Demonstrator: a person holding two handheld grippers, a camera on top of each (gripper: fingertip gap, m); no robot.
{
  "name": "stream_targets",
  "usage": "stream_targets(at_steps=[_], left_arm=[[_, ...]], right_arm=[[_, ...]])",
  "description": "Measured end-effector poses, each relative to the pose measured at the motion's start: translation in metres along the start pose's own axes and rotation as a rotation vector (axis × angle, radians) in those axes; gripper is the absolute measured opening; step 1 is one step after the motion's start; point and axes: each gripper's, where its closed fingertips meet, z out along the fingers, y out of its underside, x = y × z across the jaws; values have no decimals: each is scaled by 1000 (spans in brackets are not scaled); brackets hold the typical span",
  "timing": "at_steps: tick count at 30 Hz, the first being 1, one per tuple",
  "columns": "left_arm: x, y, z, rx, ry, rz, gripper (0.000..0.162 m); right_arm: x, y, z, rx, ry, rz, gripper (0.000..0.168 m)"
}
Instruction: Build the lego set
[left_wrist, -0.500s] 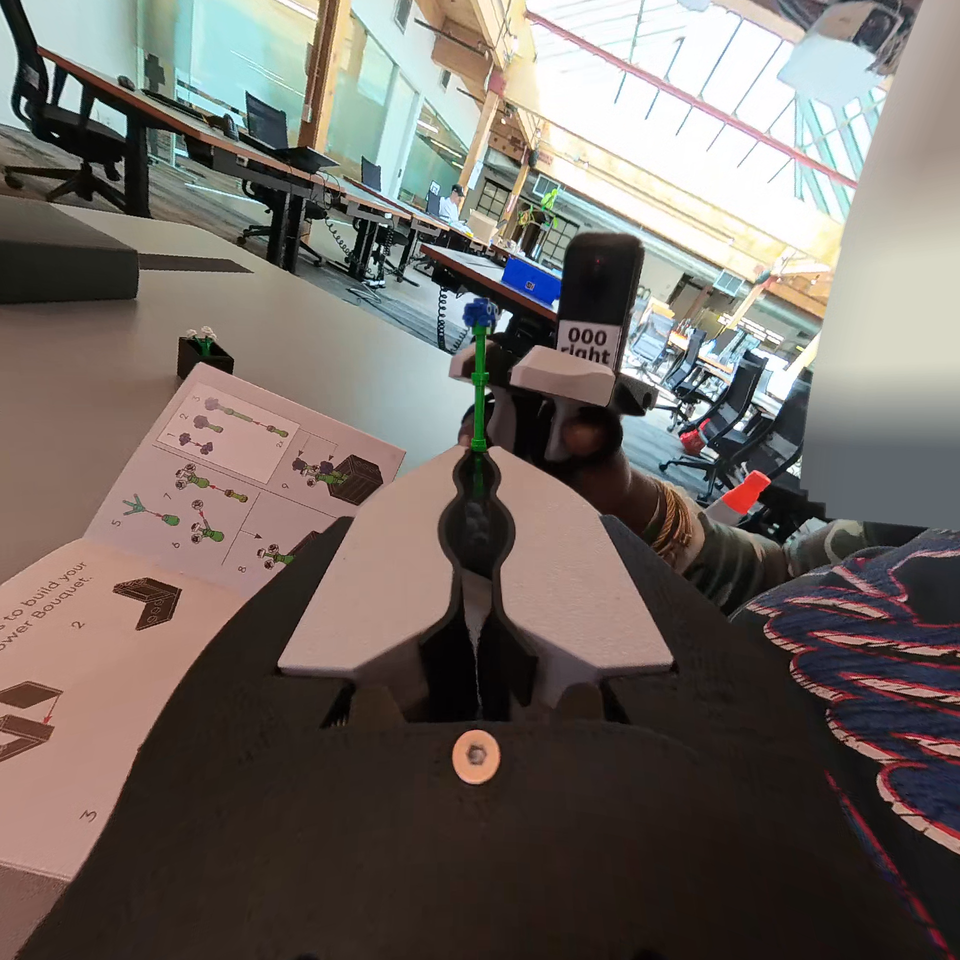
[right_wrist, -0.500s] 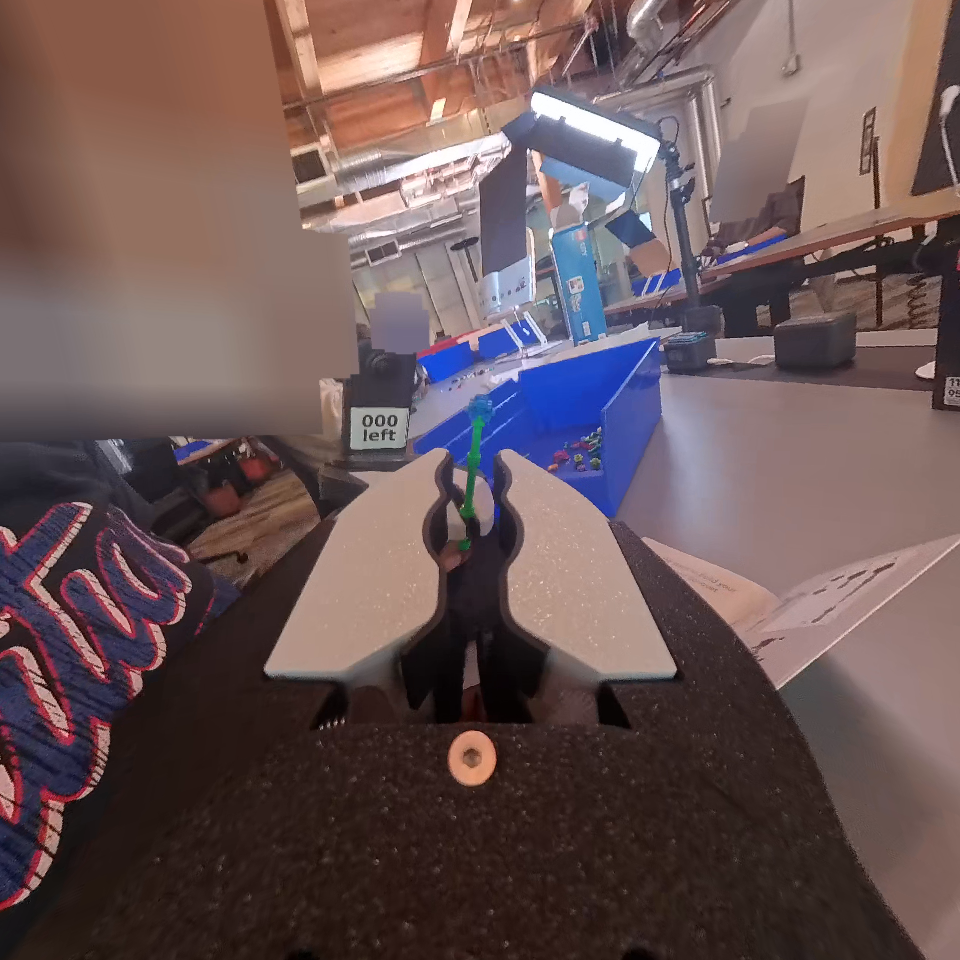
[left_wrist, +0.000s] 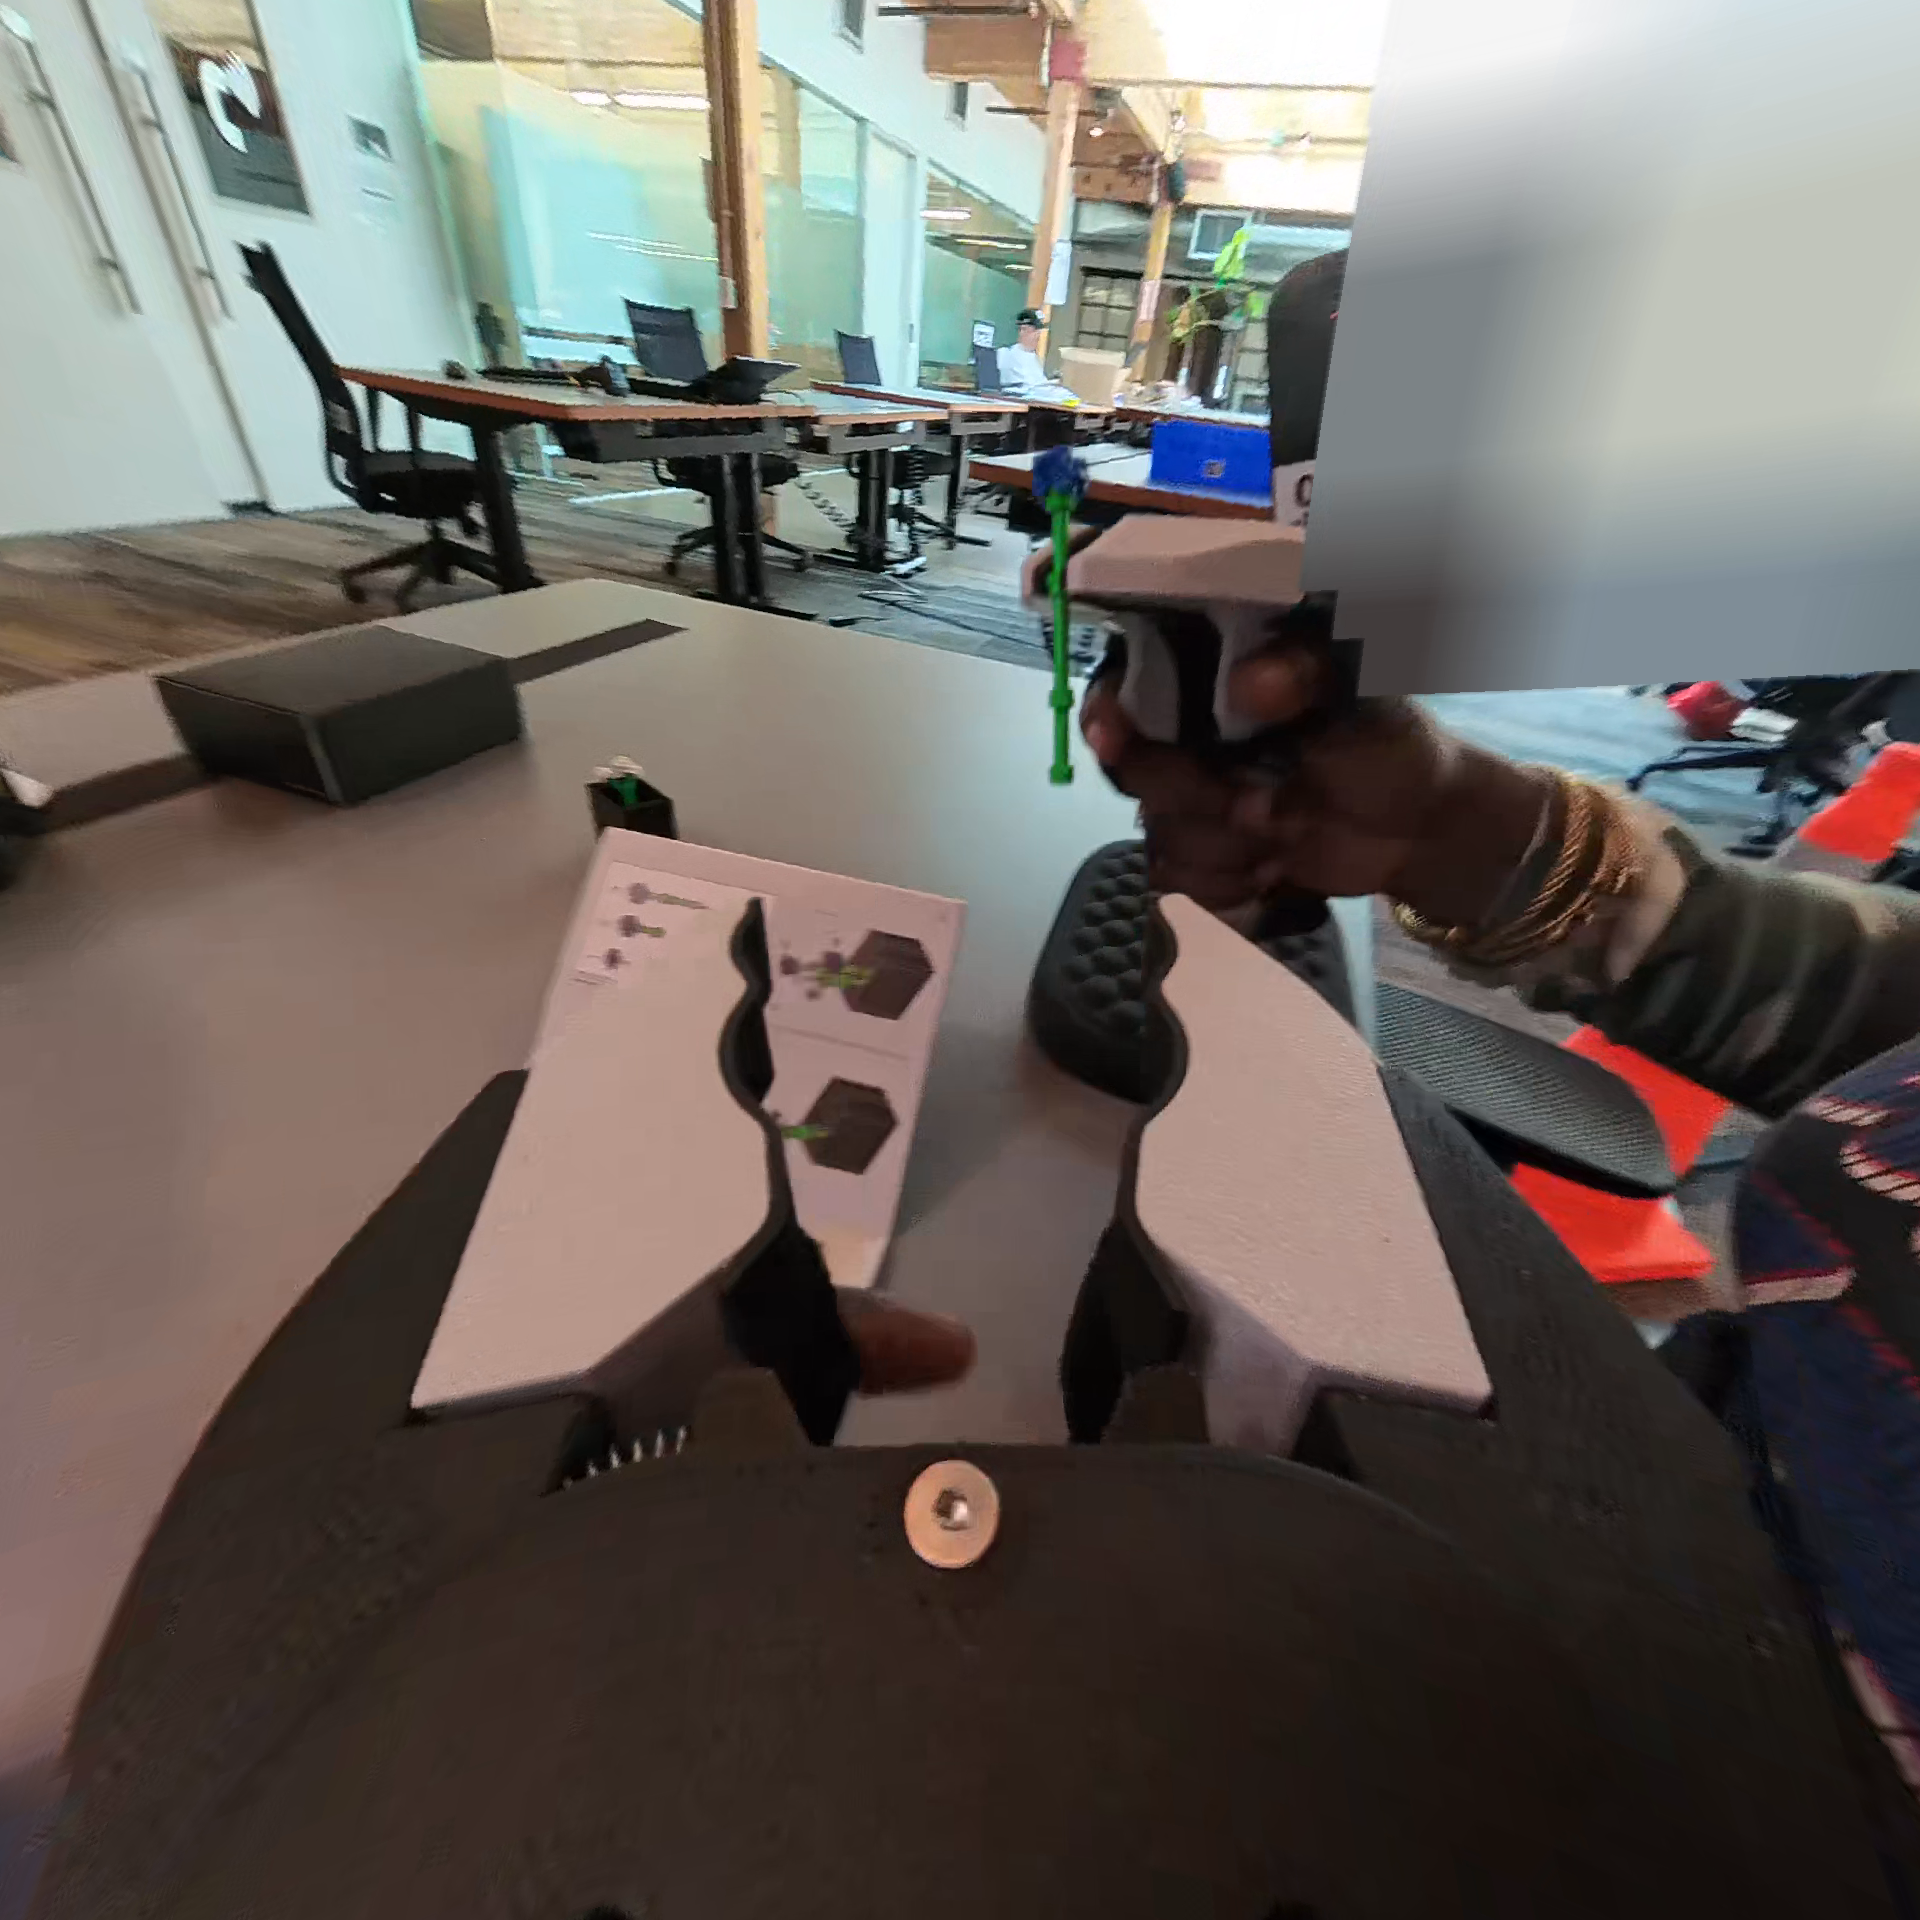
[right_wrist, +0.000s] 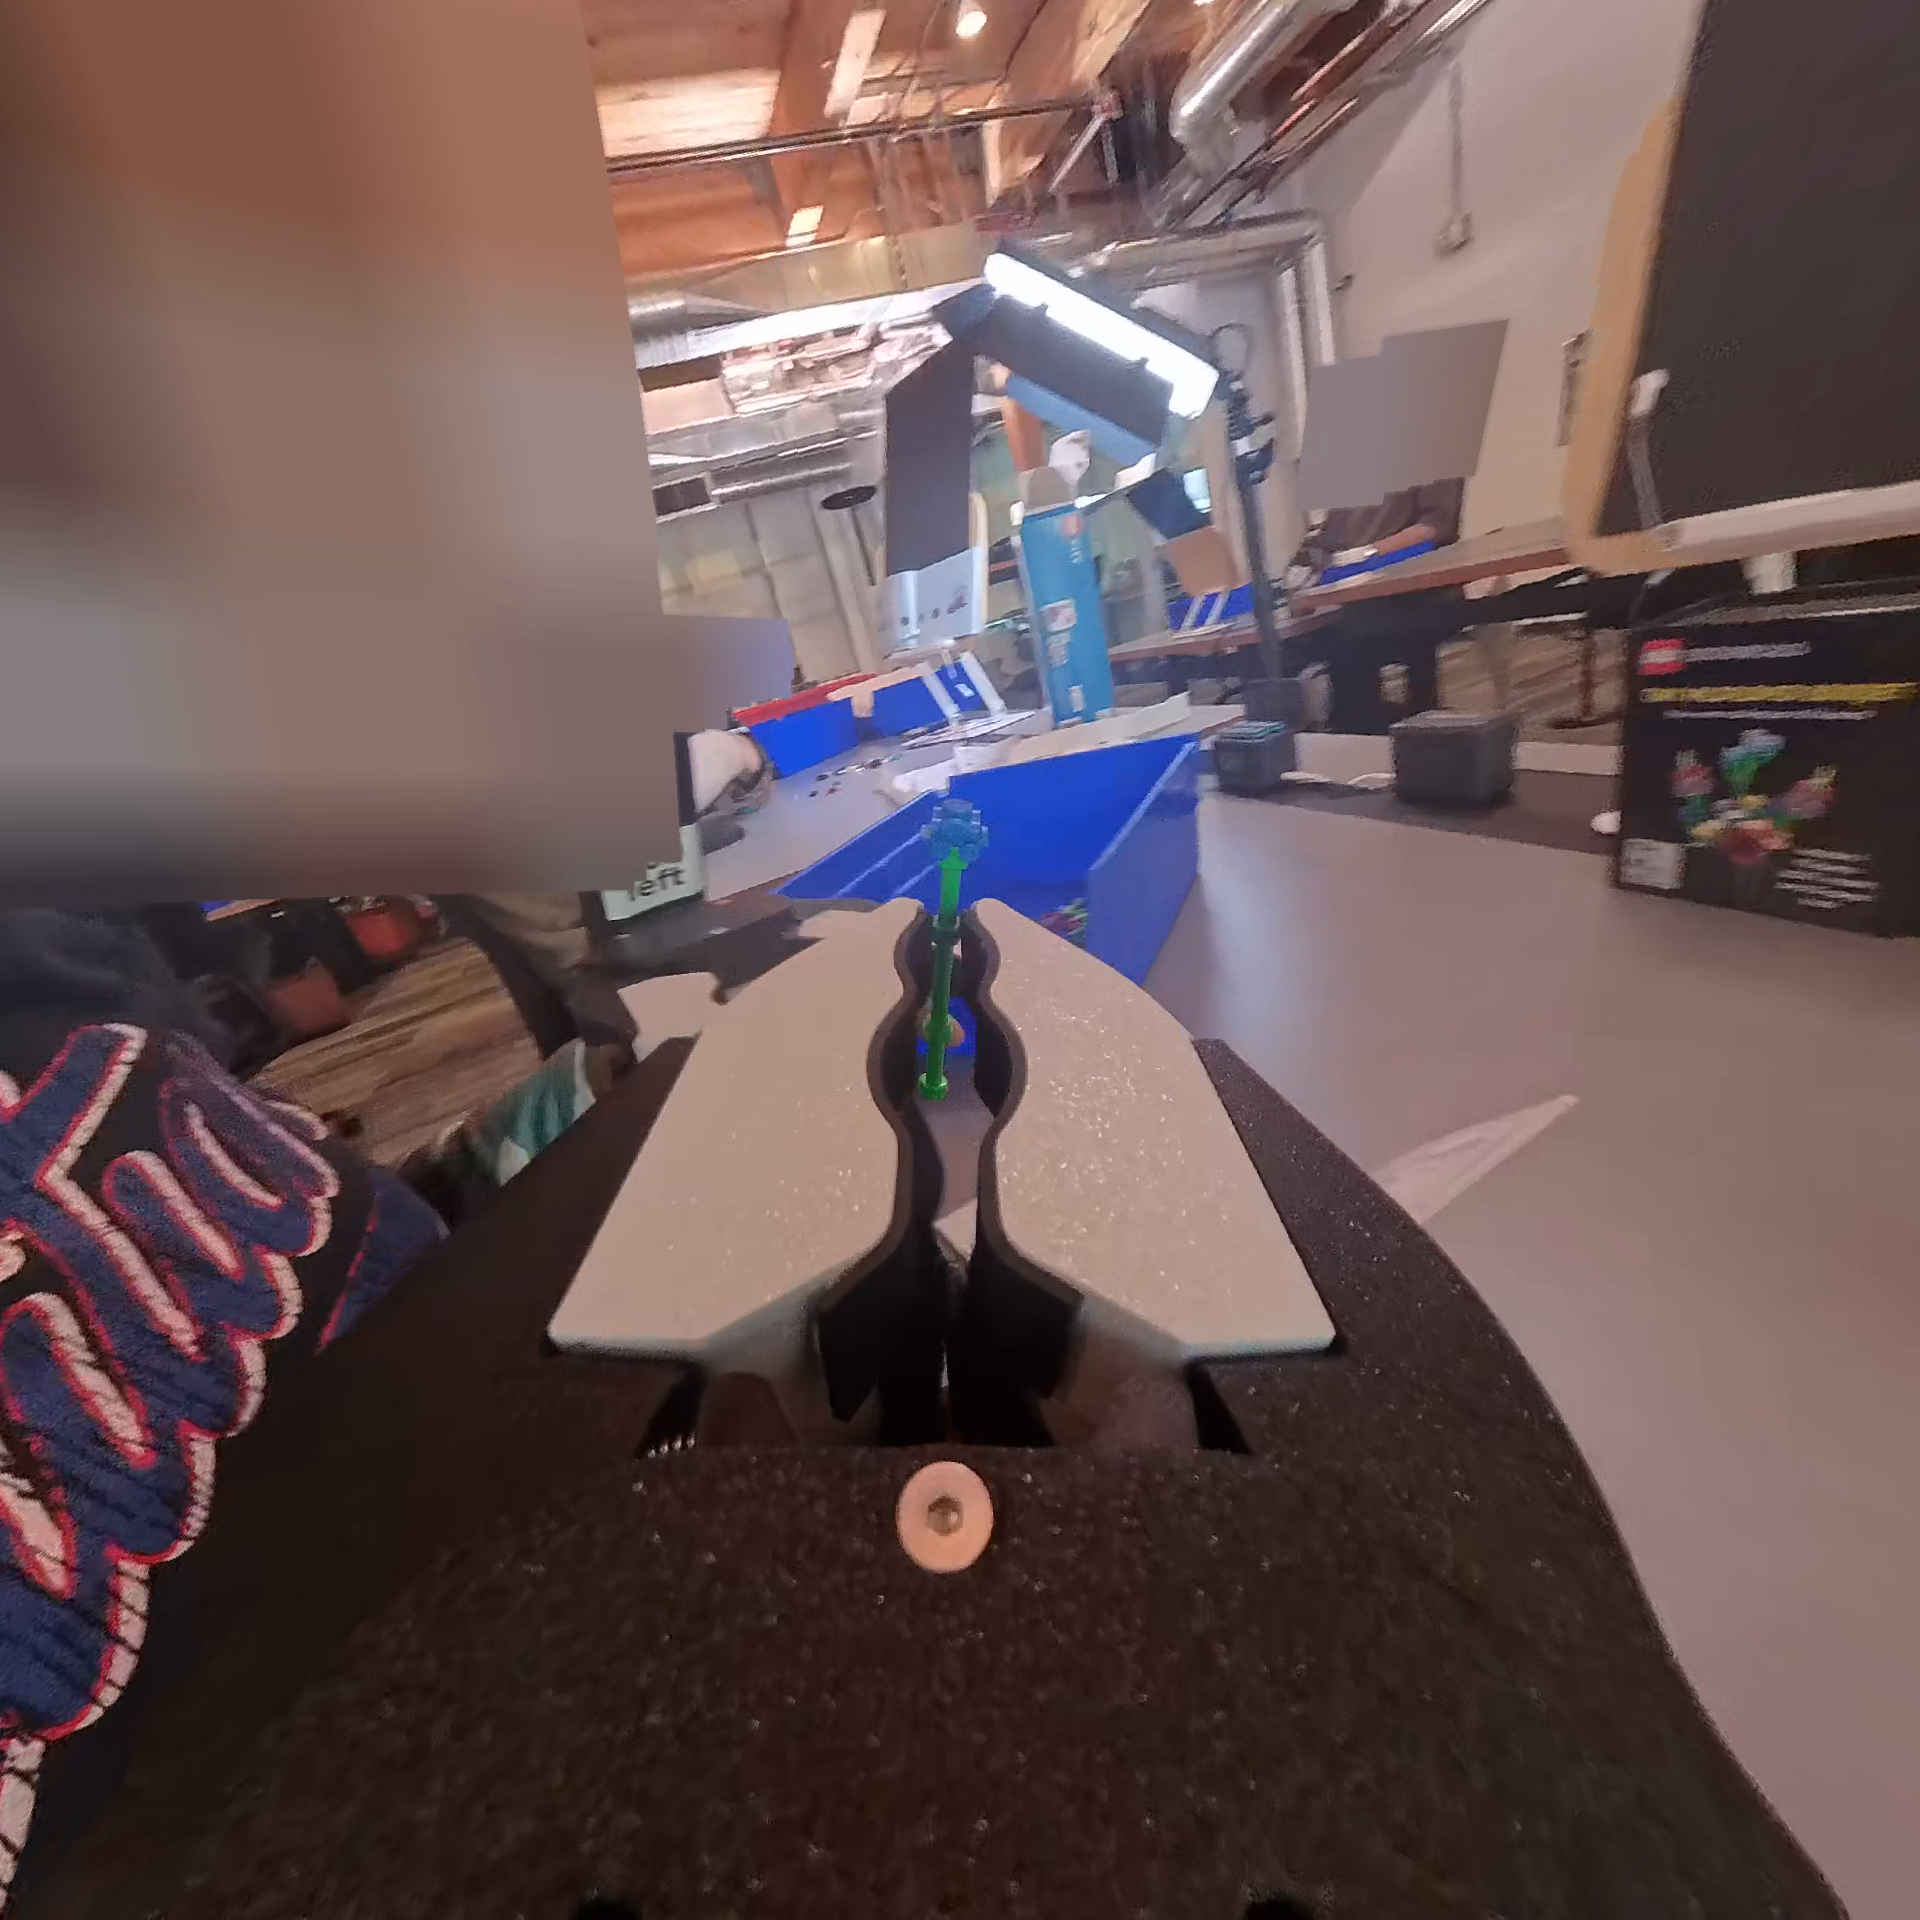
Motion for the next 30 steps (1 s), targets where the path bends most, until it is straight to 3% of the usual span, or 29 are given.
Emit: stream_targets(at_steps=[3, 6, 11, 20, 30], left_arm=[[-18, -9, -8, 15, -18, 41, 97], [-33, -24, -10, 90, 38, 21, 109], [-41, -36, -7, 261, 110, 163, 102], [-37, -15, -9, 254, 143, 92, 94], [-43, -16, -8, 273, 129, 71, 89]], right_arm=[[23, -13, -13, 30, 83, -10, 5], [50, -24, -22, 65, 169, -13, 5], [96, -29, -25, 33, 279, -64, 5], [173, -37, -21, 40, 421, -13, 5], [260, 16, -29, -132, 684, 5, 5]])
